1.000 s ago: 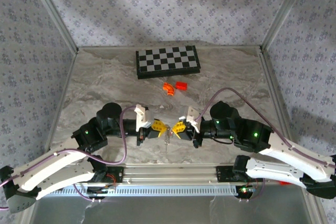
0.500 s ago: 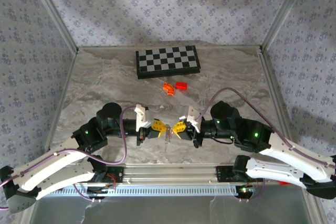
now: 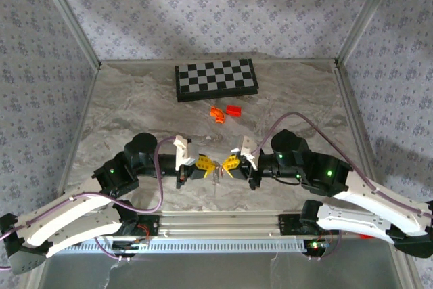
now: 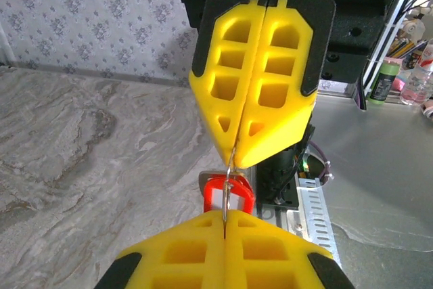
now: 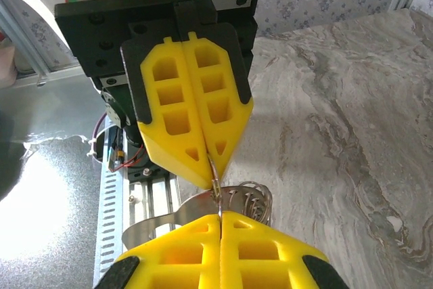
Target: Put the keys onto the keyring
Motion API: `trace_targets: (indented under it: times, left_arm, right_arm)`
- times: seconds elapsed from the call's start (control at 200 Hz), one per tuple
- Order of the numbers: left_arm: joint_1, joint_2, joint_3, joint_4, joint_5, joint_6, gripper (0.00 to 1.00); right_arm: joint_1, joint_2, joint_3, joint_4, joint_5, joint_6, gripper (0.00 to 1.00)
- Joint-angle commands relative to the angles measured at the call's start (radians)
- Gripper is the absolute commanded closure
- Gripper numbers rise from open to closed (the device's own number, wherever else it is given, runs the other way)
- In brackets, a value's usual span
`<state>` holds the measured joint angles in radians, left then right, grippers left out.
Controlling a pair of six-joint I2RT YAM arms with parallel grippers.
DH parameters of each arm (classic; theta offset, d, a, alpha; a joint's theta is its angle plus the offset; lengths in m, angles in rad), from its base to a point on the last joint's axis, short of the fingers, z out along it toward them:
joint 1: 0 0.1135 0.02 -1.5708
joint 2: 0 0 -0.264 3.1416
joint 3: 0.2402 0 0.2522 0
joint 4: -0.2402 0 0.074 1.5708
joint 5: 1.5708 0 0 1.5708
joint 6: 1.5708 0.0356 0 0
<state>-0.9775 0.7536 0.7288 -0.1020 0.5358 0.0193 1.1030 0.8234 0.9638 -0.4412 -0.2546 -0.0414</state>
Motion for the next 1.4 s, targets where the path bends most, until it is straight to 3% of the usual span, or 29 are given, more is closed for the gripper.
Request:
trace_targets:
  times: [0.0,1.394]
  left_arm:
    - [-0.007,-0.011,0.023,0.025,0.021,0.026,1.00]
    - [-0.009,-0.022,0.019,0.013,0.007,0.030,1.00]
  right_arm:
    - [-0.006,0.007,0.013,0.002,-0.014,0.014,1.00]
    - [-0.021,-0.015,0.013,-0.004,-0.046,0.025,1.00]
